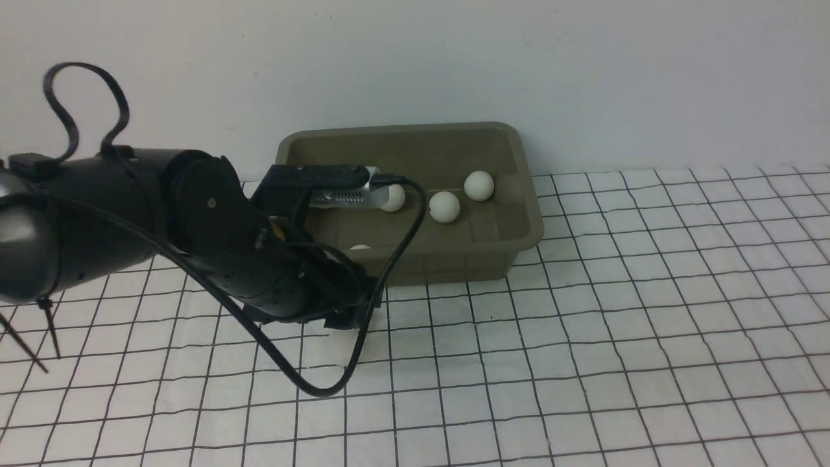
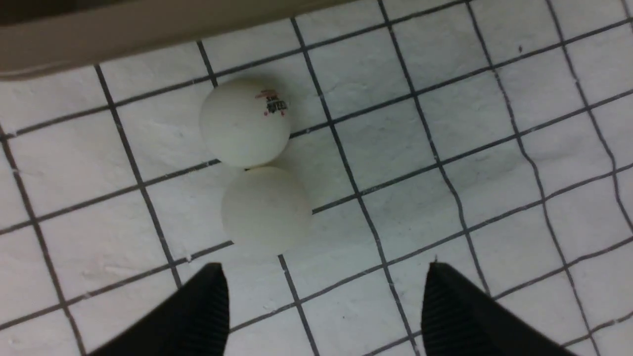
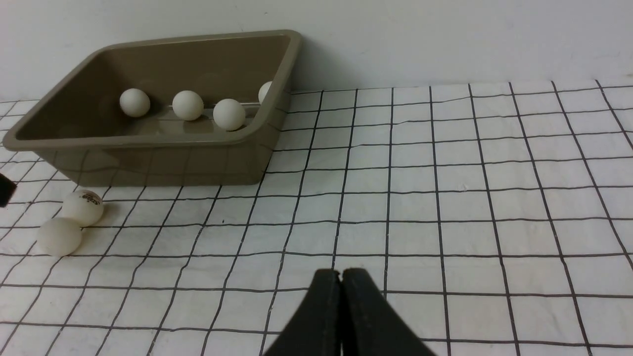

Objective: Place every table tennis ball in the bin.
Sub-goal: Use the left arm to clamp the table tennis ball closest to it

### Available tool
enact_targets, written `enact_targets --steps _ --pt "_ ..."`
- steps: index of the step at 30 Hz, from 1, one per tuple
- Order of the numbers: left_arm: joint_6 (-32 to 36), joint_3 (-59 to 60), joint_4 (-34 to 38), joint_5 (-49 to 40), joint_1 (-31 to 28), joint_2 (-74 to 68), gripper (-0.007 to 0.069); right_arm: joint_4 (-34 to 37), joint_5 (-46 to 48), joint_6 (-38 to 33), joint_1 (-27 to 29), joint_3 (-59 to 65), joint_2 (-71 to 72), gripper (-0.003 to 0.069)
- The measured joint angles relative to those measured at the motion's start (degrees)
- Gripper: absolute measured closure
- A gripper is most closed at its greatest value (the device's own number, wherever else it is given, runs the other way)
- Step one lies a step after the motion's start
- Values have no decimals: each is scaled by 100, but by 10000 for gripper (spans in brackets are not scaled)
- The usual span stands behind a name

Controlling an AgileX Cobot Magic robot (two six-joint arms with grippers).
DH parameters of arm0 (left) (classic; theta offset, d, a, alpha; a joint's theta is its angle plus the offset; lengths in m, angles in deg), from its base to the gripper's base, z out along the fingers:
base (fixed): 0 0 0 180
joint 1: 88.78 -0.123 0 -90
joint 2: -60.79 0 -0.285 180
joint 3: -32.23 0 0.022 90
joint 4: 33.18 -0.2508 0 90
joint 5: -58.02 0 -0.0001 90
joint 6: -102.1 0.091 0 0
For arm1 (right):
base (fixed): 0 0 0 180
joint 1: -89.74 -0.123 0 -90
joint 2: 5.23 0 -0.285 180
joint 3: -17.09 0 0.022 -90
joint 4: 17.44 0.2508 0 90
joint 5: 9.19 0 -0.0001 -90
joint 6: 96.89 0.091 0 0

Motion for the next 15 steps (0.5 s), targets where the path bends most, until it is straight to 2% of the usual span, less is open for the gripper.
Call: enact_targets --steps 15 --pt "-48 0 0 581 0 -977 142 0 0 0 0 0 0 676"
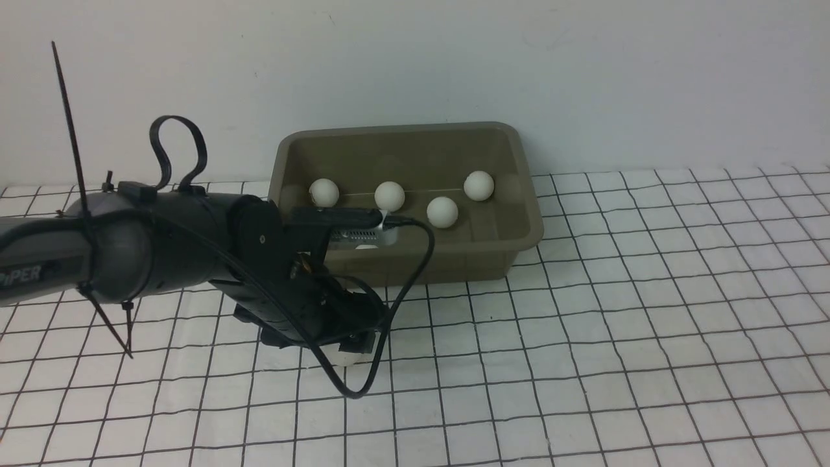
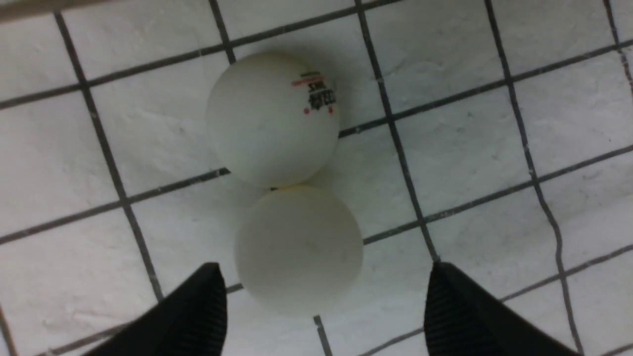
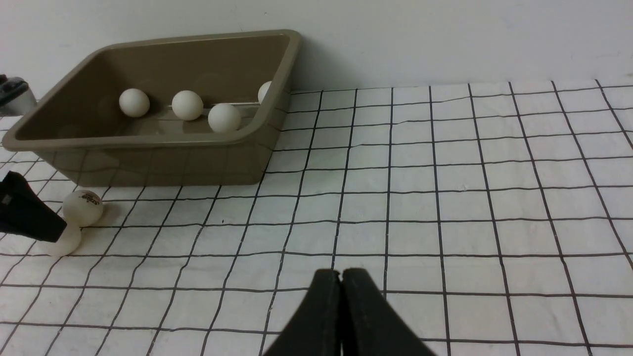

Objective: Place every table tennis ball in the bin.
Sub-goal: Use the left arm to clamp the table tennis ball closest to it

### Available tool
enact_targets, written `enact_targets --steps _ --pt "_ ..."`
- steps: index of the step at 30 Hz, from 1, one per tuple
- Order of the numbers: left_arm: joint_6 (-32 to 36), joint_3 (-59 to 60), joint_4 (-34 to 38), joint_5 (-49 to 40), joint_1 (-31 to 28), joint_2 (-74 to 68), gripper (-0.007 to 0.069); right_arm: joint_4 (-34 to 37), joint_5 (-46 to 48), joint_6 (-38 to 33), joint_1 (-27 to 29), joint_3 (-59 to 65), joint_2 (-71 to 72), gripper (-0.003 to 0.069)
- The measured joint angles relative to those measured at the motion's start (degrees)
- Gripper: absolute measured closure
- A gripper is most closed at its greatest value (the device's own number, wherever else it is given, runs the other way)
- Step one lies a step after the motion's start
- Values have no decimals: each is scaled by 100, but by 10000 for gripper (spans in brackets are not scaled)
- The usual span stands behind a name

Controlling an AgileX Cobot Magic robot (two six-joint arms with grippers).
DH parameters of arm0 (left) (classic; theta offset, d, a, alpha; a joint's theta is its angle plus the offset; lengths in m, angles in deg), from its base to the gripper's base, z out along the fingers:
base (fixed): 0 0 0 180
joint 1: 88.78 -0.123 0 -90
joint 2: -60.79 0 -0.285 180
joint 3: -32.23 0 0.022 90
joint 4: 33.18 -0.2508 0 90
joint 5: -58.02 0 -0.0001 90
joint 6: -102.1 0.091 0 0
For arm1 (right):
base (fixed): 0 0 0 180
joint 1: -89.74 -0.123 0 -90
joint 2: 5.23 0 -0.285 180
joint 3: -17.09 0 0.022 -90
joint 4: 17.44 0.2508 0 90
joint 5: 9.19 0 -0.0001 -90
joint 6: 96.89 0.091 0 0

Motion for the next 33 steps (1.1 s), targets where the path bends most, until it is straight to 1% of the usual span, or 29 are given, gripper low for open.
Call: enact_targets --steps 7,17,29,33 --pt "0 0 -69 288 0 -36 142 1 0 0 0 0 0 676" --pt "-21 0 -110 366 -148 -288 142 1 0 0 0 0 0 676" --pt "-21 0 -110 371 -151 -470 142 1 -424 0 0 0 0 676" --pt "-50 0 -110 383 -151 -470 175 1 -516 0 0 0 0 676"
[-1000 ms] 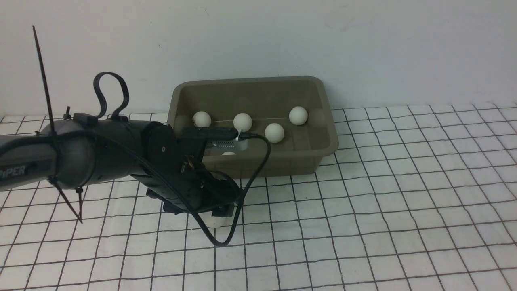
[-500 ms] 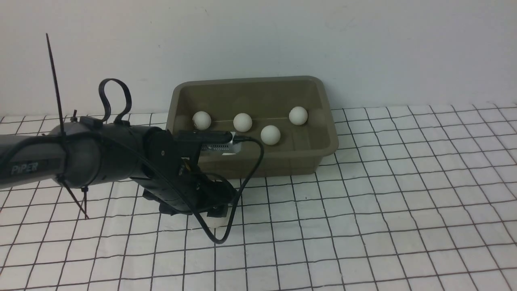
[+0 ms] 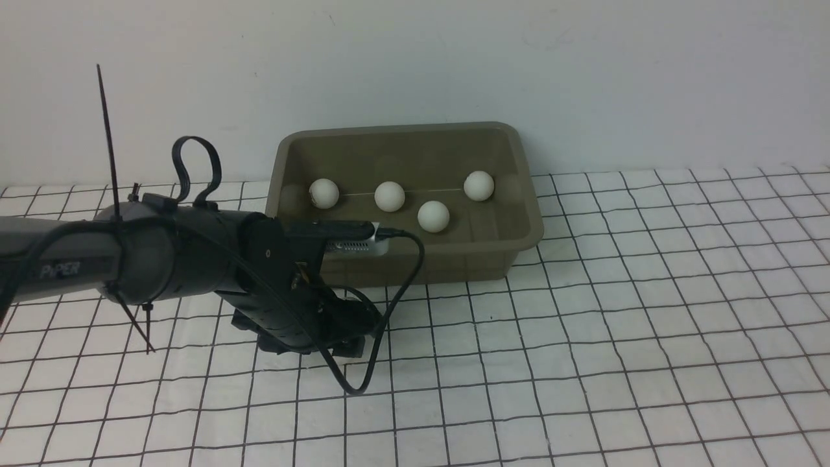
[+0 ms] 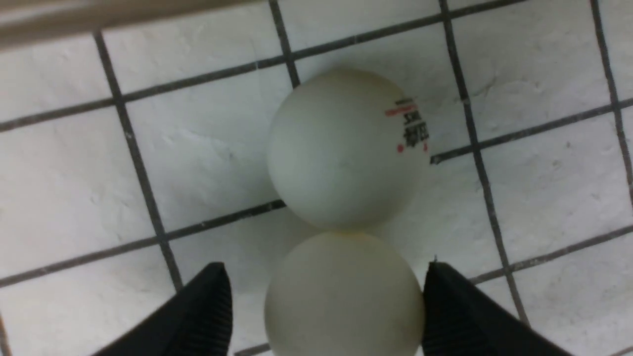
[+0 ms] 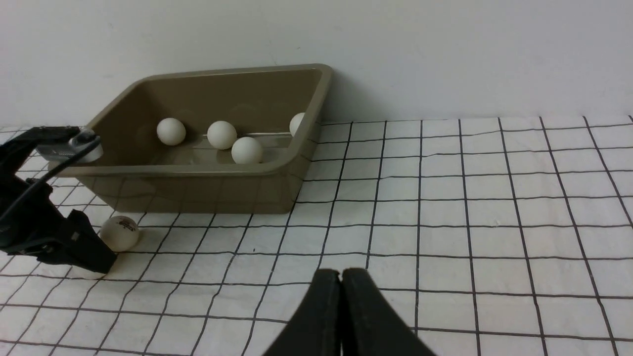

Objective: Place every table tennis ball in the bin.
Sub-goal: Use the left arm to clamp the table tennis ball closest to it

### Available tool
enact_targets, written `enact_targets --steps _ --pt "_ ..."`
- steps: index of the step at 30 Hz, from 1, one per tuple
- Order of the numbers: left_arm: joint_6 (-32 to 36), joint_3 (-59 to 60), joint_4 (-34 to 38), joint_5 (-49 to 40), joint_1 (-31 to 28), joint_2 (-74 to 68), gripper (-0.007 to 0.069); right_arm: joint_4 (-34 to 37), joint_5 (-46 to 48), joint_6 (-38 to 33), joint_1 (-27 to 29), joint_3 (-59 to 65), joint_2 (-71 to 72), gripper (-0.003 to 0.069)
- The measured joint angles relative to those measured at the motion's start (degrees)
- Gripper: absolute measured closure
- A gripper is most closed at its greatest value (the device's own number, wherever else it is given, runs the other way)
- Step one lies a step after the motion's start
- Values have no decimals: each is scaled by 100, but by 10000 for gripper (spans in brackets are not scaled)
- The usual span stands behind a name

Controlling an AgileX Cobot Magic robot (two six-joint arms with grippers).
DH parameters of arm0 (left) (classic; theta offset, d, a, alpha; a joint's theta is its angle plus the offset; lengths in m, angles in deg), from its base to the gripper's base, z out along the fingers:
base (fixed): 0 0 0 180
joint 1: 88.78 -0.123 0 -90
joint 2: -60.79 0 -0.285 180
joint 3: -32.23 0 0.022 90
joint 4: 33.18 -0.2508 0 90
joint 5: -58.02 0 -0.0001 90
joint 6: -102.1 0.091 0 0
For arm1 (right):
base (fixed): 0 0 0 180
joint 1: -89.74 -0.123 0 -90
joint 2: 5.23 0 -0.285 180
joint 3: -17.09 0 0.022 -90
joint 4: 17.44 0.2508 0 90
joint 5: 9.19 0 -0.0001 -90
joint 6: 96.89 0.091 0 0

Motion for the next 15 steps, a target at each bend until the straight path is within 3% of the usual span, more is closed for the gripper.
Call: enact_targets --steps 4,9,15 --pt "-14 0 0 0 0 0 272 -11 0 0 0 0 0 676" --pt "-14 -7 0 -168 0 8 272 -16 0 0 0 0 0 676" --pt "31 -6 0 -1103 0 791 272 -16 0 0 0 0 0 676"
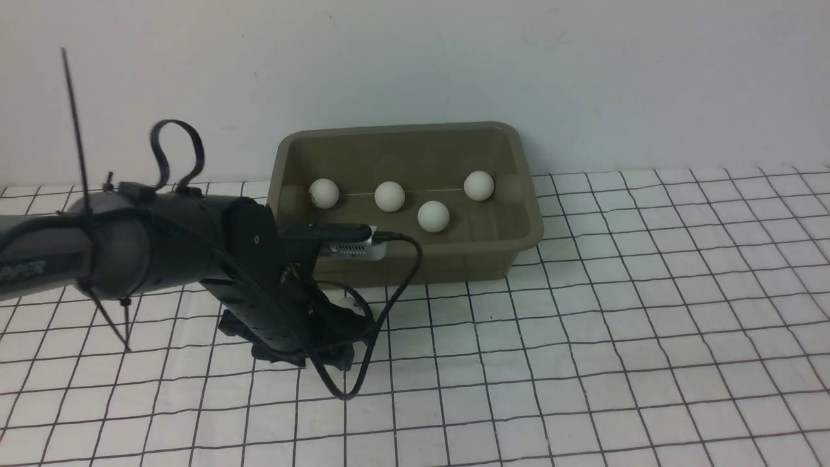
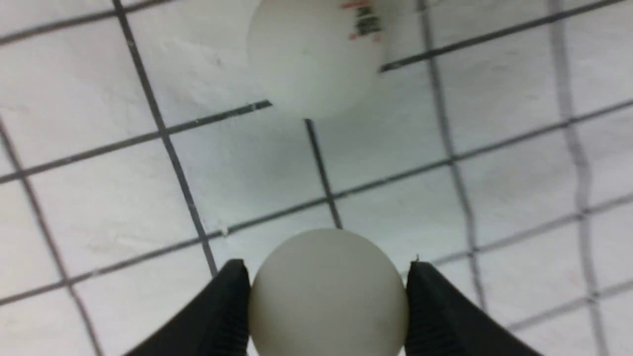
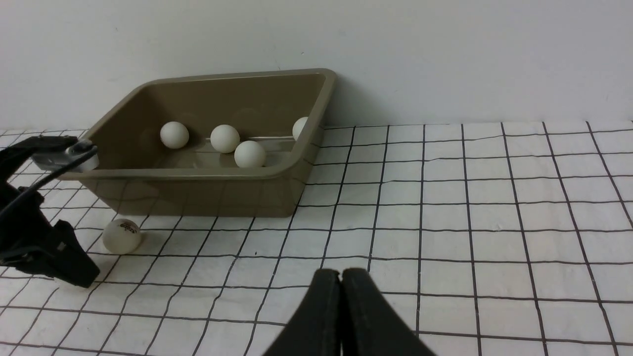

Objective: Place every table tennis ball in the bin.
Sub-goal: Use the left arm to clamp the table tennis ball closest to it, then use the left arm to put the table tennis ball into the box

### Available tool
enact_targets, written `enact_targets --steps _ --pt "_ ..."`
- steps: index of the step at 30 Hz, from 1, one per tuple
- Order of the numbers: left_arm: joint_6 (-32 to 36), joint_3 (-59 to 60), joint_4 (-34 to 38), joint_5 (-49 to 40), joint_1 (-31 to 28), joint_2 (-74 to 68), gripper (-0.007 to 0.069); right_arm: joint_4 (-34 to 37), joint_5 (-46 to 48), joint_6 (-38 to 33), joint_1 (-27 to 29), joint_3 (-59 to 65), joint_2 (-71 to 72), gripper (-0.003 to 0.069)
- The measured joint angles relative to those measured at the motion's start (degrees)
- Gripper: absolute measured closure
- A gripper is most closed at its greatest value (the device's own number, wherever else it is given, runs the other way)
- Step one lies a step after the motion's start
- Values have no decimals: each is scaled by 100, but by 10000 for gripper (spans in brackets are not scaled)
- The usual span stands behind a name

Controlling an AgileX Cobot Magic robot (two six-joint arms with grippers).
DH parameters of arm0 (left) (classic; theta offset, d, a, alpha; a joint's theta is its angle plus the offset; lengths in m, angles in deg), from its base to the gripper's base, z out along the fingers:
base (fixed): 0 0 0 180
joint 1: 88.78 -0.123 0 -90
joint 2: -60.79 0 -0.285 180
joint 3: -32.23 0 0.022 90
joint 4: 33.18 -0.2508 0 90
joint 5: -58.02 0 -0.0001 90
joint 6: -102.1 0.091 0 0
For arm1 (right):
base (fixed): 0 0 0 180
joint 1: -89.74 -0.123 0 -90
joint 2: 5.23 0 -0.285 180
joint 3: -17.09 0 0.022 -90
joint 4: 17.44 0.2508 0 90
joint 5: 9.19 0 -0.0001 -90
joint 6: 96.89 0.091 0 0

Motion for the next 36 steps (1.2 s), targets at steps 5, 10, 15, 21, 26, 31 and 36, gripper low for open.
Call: enact_targets --steps 5,10,15,21,26,31,36 --pt "61 -153 -17 -67 0 845 272 0 0 0 0 0 0 676" --pt "226 -933 -115 67 0 711 272 0 5 0 0 0 0 676" --pt "275 -2110 -621 85 -5 -214 272 0 5 0 0 0 0 676" --pt "277 -3264 -918 -197 -37 -1349 272 42 5 0 0 0 0 676" --pt "319 -3975 -930 -415 -50 -2003 221 129 5 0 0 0 0 676" --pt "415 -4334 -936 -946 -50 -2181 153 148 5 0 0 0 0 676" --pt "645 -4511 -1068 -2169 -50 -1918 181 148 5 0 0 0 0 676"
